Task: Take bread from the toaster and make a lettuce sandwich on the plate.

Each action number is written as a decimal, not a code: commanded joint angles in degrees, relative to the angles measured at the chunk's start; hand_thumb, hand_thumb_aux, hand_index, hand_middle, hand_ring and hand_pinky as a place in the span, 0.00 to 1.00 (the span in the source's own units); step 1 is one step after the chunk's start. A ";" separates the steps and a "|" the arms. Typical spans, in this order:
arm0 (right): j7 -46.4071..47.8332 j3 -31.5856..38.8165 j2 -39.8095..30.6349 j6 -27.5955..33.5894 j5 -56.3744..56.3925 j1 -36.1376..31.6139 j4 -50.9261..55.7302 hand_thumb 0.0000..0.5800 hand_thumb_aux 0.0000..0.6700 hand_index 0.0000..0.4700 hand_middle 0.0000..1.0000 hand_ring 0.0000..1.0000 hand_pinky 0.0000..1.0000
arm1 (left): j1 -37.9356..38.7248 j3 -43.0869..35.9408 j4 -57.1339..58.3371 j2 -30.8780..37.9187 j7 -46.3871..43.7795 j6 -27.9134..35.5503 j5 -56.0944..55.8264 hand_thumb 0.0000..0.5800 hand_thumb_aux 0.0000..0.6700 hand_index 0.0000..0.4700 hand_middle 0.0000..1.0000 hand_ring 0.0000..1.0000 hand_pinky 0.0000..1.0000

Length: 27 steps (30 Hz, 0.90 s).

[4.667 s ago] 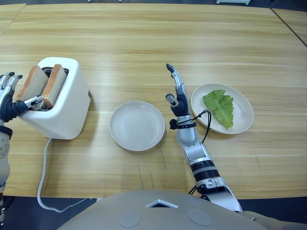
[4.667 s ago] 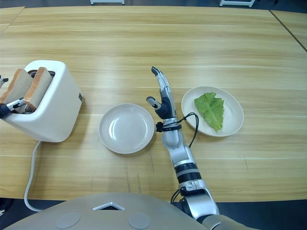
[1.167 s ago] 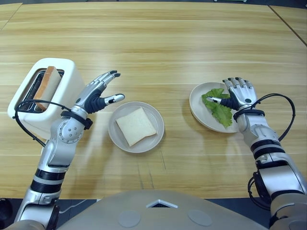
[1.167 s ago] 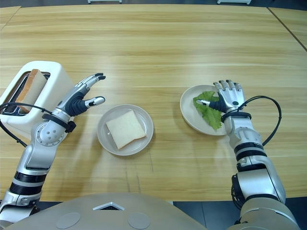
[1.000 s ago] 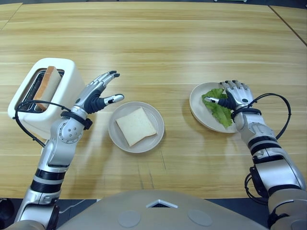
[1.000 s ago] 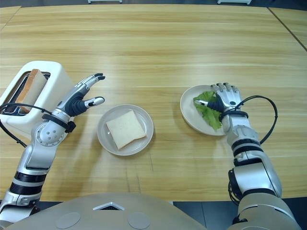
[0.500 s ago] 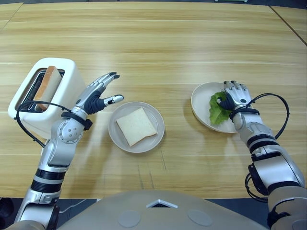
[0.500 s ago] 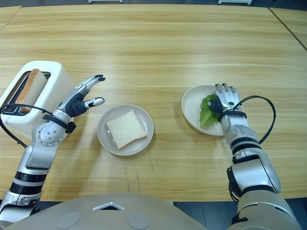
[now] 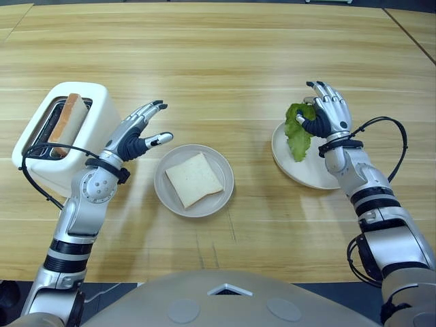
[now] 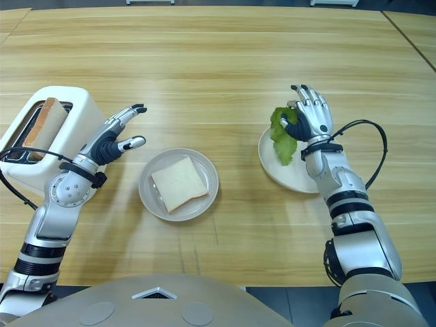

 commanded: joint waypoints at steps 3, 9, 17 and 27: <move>12.83 -5.03 -0.07 -0.67 9.42 6.36 -24.32 1.00 1.00 1.00 0.00 0.00 0.00 | -0.32 3.83 -0.75 0.50 0.71 0.26 -2.32 0.00 0.00 0.00 0.00 0.00 0.00; 27.63 -7.05 -0.66 0.88 18.60 11.64 -40.69 1.00 1.00 1.00 0.00 0.00 0.00 | -0.36 8.14 -3.68 1.02 1.13 0.45 -4.52 0.00 0.00 0.00 0.00 0.00 0.00; 49.83 -1.99 -0.42 7.61 32.41 16.31 -60.43 1.00 1.00 1.00 0.00 0.00 0.00 | 0.26 18.36 -9.55 2.17 1.07 1.88 -8.72 0.00 0.00 0.00 0.00 0.00 0.00; 60.60 10.47 6.96 11.20 26.05 9.91 -51.33 1.00 1.00 1.00 0.00 0.00 0.00 | 0.49 17.50 -8.50 2.08 0.51 2.12 -8.41 0.00 0.00 0.00 0.00 0.00 0.00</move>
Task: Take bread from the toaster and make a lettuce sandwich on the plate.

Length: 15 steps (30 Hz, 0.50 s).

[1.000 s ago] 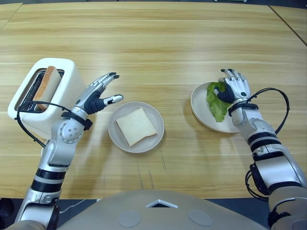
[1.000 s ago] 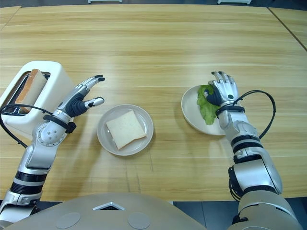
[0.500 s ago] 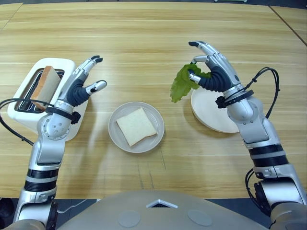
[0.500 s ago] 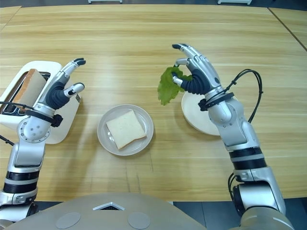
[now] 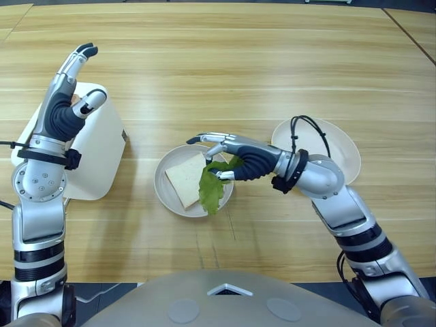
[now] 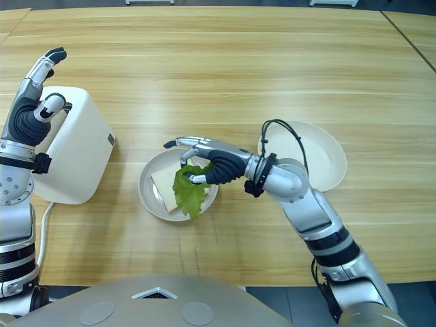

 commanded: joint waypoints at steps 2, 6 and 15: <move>0.42 5.82 5.44 -1.76 -7.97 -6.14 12.83 1.00 1.00 1.00 0.00 0.00 0.00 | 0.05 -0.94 1.13 0.56 -0.66 0.78 0.24 0.00 0.00 0.00 0.00 0.00 0.00; -2.58 7.91 9.53 -4.66 -13.82 -10.13 21.76 1.00 1.00 1.00 0.00 0.00 0.00 | 0.04 -1.15 1.45 0.48 -0.68 0.82 0.15 0.00 0.00 0.00 0.00 0.00 0.00; -11.77 8.88 13.16 -9.63 -25.15 -14.76 30.59 1.00 1.00 1.00 0.00 0.00 0.00 | 0.30 -2.08 1.73 0.58 -0.95 0.79 0.37 0.00 0.00 0.00 0.00 0.00 0.00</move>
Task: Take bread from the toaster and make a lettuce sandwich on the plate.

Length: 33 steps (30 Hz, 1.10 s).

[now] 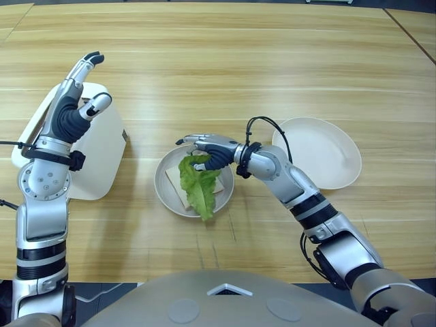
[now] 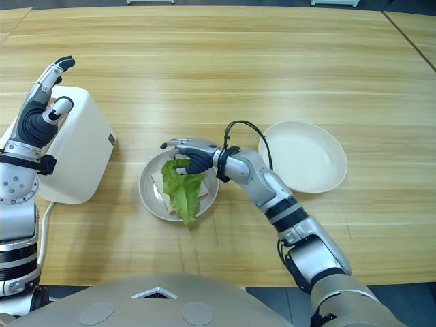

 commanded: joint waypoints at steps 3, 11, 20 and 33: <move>-3.27 -0.28 0.78 -1.83 -3.67 -1.89 1.93 1.00 1.00 1.00 0.00 0.00 0.00 | 0.28 -0.45 0.23 0.51 -0.35 0.43 0.14 0.00 0.00 0.00 0.00 0.00 0.00; -5.66 -0.32 1.67 -2.21 -6.55 -2.34 3.03 0.00 0.00 0.00 0.00 0.00 0.00 | 0.43 -0.19 0.07 0.61 -0.31 0.38 0.13 0.00 0.00 0.00 0.00 0.00 0.00; -6.26 -2.76 1.49 -1.12 -6.52 -2.35 -0.40 0.00 0.00 0.00 0.00 0.00 0.00 | -1.88 5.64 -7.27 -0.29 5.25 0.59 2.57 0.00 0.00 0.00 0.00 0.00 0.00; -8.27 -9.14 1.65 2.01 -2.76 2.57 -5.55 0.00 0.00 0.00 0.00 0.00 0.00 | 10.89 10.20 -1.94 14.88 -4.75 7.48 28.17 0.00 0.00 0.00 0.00 0.00 0.00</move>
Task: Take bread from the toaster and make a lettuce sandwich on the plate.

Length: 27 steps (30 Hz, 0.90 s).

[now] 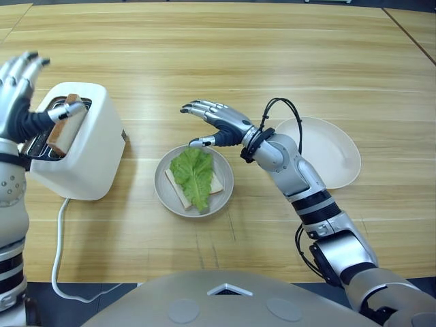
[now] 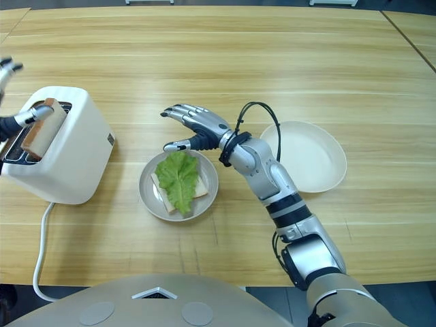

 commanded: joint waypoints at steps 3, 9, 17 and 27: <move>-0.58 -0.86 0.28 0.62 0.78 1.49 -0.54 0.00 0.00 0.00 0.00 0.00 0.00 | 3.22 0.52 0.40 2.60 -4.48 2.24 1.59 0.00 0.00 0.00 0.00 0.00 0.00; -1.67 -0.92 0.69 0.51 0.44 1.01 0.45 0.00 0.00 0.00 0.00 0.00 0.00 | 2.25 -1.12 0.31 2.45 -5.47 3.01 1.89 0.00 0.00 0.00 0.00 0.00 0.00; -2.65 -0.87 1.30 0.78 0.08 0.75 1.01 0.00 0.00 0.00 0.00 0.00 0.00 | 1.82 -1.46 0.48 2.97 -6.62 2.90 0.96 0.14 0.07 0.07 0.00 0.00 0.00; -3.75 -1.04 1.47 0.45 -0.30 -0.24 2.46 0.00 0.00 0.00 0.00 0.00 0.00 | 0.93 -1.84 0.99 3.49 -6.07 0.78 -1.79 1.00 1.00 1.00 0.00 0.00 0.00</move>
